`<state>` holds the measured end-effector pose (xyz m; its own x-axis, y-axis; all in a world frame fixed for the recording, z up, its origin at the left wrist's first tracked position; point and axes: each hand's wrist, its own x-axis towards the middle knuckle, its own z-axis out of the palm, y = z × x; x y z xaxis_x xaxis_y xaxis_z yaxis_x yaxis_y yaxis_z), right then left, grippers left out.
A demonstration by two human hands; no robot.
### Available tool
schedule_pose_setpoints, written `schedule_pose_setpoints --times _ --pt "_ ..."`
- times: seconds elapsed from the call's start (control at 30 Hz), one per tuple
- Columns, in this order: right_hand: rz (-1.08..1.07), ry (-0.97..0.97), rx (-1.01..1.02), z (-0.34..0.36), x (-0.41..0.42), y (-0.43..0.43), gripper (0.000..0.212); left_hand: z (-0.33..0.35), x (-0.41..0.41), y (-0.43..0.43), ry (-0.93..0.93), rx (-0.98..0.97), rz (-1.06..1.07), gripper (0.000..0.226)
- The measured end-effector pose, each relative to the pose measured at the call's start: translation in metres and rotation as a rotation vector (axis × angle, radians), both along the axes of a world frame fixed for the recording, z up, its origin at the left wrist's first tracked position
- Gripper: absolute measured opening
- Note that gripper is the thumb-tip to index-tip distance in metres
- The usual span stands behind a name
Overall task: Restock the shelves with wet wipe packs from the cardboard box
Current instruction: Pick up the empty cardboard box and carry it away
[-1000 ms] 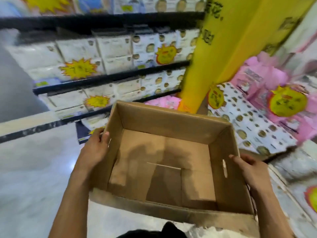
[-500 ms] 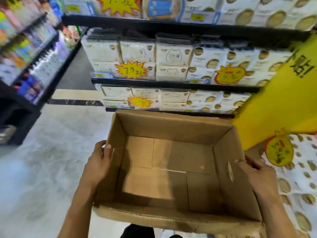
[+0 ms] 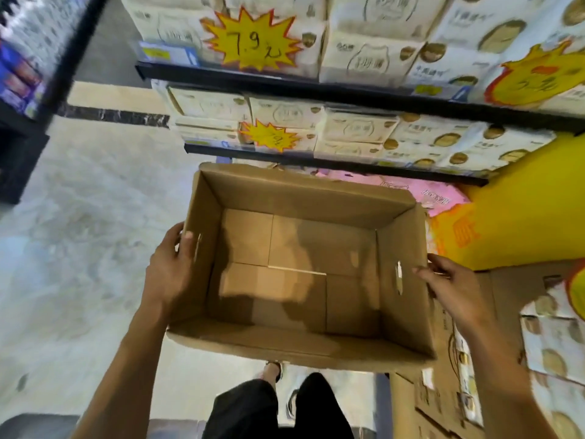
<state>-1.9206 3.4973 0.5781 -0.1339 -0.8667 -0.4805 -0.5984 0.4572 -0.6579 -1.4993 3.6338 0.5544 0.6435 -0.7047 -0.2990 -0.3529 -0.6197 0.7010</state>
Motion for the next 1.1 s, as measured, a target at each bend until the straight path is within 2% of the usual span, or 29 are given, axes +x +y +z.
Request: schedule_pose_setpoints --times 0.17,0.37,0.53,0.73,0.93,1.1 --pt "0.042 0.113 0.083 -0.073 0.002 -0.016 0.043 -0.065 0.003 -0.024 -0.035 0.095 -0.008 0.043" --pt "0.079 0.166 0.164 -0.196 0.013 -0.039 0.038 -0.171 -0.003 -0.039 -0.072 0.213 -0.003 0.044" --pt "0.074 0.211 0.224 -0.294 0.020 -0.060 0.033 -0.265 -0.005 -0.044 0.012 0.335 0.000 0.042" --pt "0.138 0.264 0.291 -0.416 0.011 -0.078 0.029 -0.382 0.006 -0.051 0.116 0.440 -0.050 0.056" --pt "0.133 0.312 0.336 -0.520 0.003 -0.089 0.037 -0.482 0.000 -0.073 0.096 0.484 -0.165 0.053" --pt "0.118 0.259 0.369 -0.585 -0.003 -0.091 0.030 -0.550 -0.008 -0.096 0.034 0.540 -0.179 0.042"
